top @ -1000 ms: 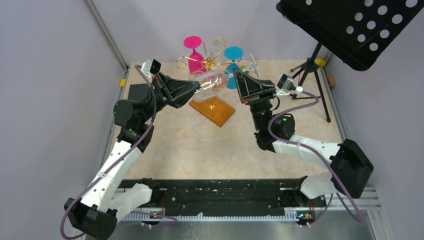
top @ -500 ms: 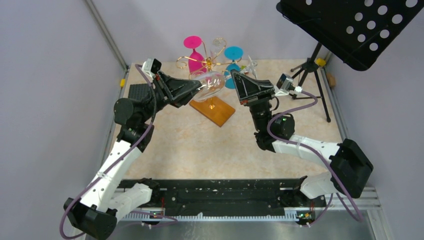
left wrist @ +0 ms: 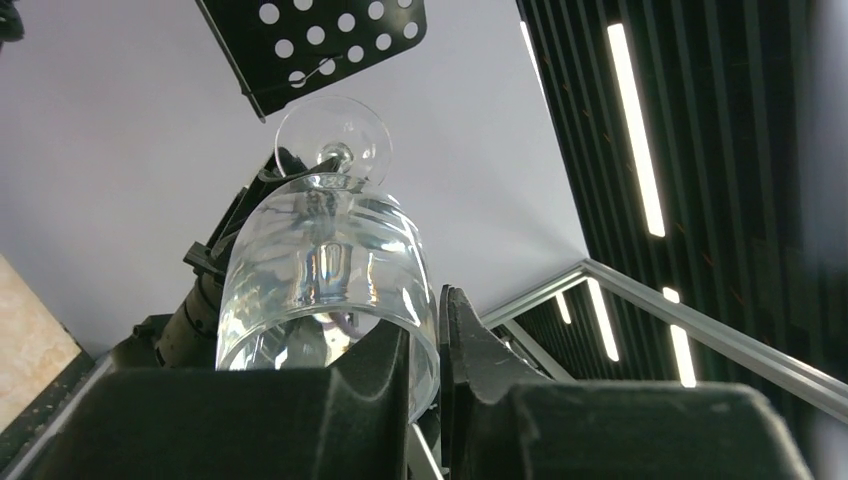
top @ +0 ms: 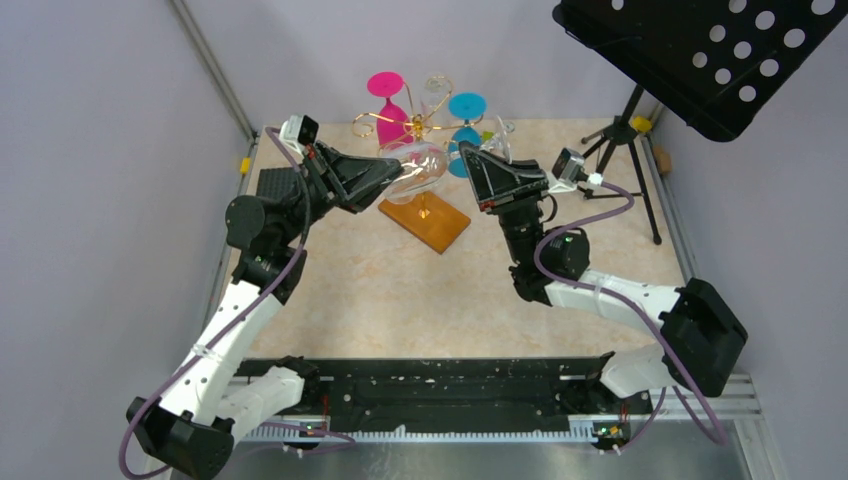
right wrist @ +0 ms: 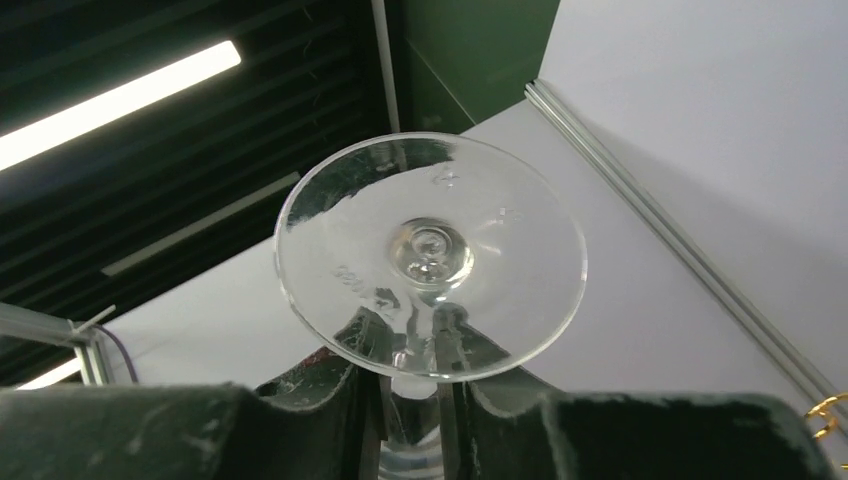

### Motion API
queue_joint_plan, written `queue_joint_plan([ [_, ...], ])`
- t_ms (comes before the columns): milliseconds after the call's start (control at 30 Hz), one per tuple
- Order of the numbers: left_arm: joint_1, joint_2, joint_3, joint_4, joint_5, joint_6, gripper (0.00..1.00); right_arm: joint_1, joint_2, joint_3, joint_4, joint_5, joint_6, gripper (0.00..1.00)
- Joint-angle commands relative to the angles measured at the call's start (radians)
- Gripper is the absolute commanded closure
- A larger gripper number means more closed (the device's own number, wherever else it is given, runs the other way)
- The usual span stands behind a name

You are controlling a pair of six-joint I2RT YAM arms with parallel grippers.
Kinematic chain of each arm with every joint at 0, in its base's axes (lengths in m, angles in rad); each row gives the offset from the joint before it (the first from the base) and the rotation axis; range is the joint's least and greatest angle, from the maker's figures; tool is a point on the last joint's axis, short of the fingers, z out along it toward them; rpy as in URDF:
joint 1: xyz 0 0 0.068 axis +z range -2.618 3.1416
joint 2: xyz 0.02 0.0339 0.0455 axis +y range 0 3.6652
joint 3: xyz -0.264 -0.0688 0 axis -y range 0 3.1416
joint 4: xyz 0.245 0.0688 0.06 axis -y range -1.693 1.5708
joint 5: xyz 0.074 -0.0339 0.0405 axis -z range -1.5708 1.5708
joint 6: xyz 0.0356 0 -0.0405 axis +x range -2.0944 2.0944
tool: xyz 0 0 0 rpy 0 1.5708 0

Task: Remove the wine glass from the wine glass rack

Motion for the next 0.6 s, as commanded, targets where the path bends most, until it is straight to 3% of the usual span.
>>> queue_joint_plan([
  [0,0.001,-0.019,0.047,0.025,-0.025,0.051,1.00,0.009,-0.050,-0.014,0.001,-0.059,-0.014,0.68],
  [133,0.001,-0.020,0.066,0.013,-0.026,0.085,1.00,0.009,-0.079,-0.030,-0.021,-0.058,-0.030,0.41],
  [433,0.002,-0.012,0.114,-0.019,-0.052,0.153,1.00,0.008,-0.138,-0.055,-0.074,-0.081,-0.061,0.24],
  [567,0.003,0.008,0.205,-0.059,-0.077,0.235,1.00,0.010,-0.157,-0.074,-0.100,-0.091,-0.054,0.19],
])
